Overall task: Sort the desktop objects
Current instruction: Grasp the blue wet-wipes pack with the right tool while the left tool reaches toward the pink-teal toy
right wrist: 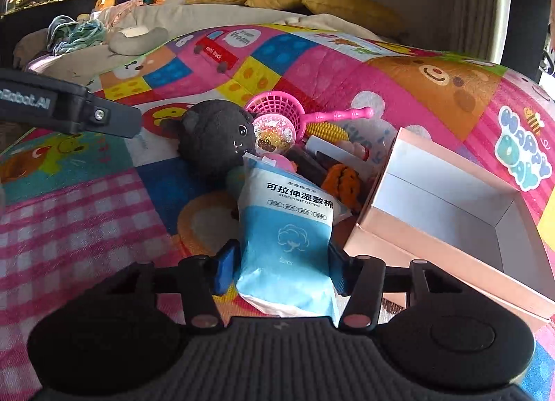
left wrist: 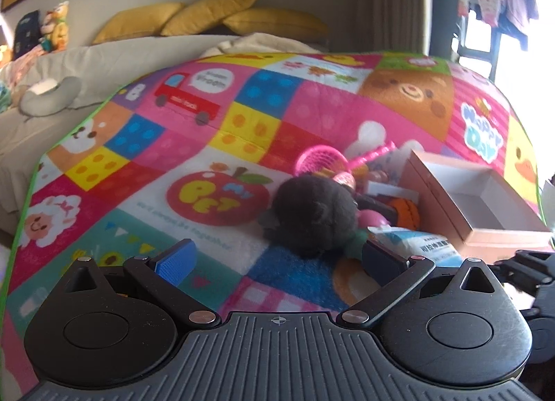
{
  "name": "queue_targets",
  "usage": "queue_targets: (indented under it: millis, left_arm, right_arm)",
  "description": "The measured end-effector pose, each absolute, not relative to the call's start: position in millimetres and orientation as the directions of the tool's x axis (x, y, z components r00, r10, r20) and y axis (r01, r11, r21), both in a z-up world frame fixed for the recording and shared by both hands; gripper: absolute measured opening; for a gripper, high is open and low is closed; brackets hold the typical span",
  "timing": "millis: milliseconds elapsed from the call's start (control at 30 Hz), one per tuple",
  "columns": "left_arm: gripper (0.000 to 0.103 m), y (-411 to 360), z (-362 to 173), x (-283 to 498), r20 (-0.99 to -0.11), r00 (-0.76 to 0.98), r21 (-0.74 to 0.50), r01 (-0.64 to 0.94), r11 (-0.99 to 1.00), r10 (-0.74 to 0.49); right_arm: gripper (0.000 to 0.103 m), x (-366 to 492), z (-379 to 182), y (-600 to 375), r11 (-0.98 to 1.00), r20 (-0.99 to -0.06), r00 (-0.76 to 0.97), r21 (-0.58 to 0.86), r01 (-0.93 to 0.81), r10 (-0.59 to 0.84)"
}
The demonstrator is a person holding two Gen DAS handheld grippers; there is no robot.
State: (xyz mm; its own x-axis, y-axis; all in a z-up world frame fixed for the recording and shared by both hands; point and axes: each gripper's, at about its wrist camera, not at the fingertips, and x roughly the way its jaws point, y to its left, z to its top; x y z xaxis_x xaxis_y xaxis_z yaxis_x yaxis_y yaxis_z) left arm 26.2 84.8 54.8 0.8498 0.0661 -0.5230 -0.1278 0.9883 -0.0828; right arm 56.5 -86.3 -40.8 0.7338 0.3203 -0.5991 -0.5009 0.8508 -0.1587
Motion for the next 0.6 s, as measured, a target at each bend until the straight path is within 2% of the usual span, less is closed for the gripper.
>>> queue_targets:
  millis: [133,200,267,333,400,433,467,500,533,600]
  left_arm:
    - [0.103,56.0,49.5,29.8,-0.516,0.857,-0.011,-0.002,1.000,-0.004]
    - [0.103,41.5,45.4,36.5,-0.511,0.859,0.027,0.047,0.999,-0.027]
    - [0.103,27.9,39.1,49.4,-0.517,0.854,0.047,0.099,0.994,-0.060]
    - [0.103,16.6,31.7,65.7,-0.538,0.838,0.057,0.142,0.988,-0.089]
    - [0.101,7.0,23.1,82.3,-0.560,0.824,0.088,0.167,0.982,-0.090]
    - [0.093,2.5,17.7,91.6,-0.566,0.821,0.112,0.168,0.979,-0.075]
    - [0.087,-0.2,14.4,99.0,-0.570,0.819,0.132,0.169,0.977,-0.065]
    - [0.078,-1.4,11.8,105.5,-0.574,0.817,0.142,0.170,0.975,-0.059]
    - [0.076,-0.4,9.4,112.0,-0.579,0.813,0.136,0.168,0.976,-0.059]
    - [0.076,4.1,6.6,121.1,-0.582,0.811,0.120,0.154,0.981,-0.056]
  right_arm:
    - [0.046,24.2,-30.4,-136.6,0.844,-0.623,0.699,-0.113,-0.525,0.351]
    - [0.035,4.0,-28.2,-165.9,0.871,-0.616,0.730,-0.142,-0.471,0.295]
    - [0.037,-7.6,-28.5,-194.1,0.908,-0.614,0.758,-0.154,-0.391,0.222]
    - [0.047,-12.4,-26.4,-219.6,0.941,-0.595,0.780,-0.108,-0.319,0.196]
    - [0.052,-10.8,-21.7,-239.1,0.965,-0.569,0.802,-0.056,-0.257,0.181]
    - [0.059,-8.0,-18.7,-245.1,0.971,-0.553,0.814,-0.035,-0.237,0.179]
    - [0.075,-2.8,-15.9,-248.9,0.976,-0.532,0.829,-0.017,-0.215,0.173]
    - [0.083,1.3,-14.5,-251.3,0.981,-0.512,0.843,-0.008,-0.196,0.165]
    - [0.095,9.2,-12.6,-253.1,0.986,-0.484,0.863,-0.007,-0.166,0.142]
    - [0.097,25.6,-13.9,-253.1,0.995,-0.452,0.888,-0.019,-0.100,0.081]
